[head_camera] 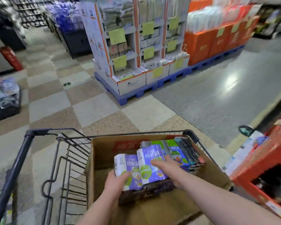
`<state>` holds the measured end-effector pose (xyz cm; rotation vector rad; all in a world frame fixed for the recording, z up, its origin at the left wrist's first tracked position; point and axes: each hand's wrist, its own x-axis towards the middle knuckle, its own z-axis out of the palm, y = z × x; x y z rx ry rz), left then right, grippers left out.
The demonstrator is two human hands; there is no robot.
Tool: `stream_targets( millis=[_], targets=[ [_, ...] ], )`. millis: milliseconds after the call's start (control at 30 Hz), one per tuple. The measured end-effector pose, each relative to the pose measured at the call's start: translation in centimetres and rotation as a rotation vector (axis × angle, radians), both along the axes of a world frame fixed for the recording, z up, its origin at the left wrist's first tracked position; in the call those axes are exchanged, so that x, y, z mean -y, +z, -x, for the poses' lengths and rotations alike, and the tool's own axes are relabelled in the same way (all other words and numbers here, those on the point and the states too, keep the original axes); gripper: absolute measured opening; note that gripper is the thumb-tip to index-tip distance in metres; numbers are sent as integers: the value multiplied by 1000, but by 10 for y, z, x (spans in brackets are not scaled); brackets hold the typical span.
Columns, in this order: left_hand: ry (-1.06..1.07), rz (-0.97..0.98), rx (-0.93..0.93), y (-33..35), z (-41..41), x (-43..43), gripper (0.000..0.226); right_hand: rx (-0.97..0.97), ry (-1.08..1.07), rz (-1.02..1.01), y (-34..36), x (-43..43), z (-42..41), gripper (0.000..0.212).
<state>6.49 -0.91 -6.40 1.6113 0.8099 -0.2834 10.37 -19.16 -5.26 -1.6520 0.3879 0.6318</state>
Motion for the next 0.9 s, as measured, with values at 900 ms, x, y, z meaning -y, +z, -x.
stream_targets(
  millis=[900],
  targets=[
    [-966, 440, 194, 68, 150, 329, 29, 246, -901, 114, 73, 312, 323, 48]
  ],
)
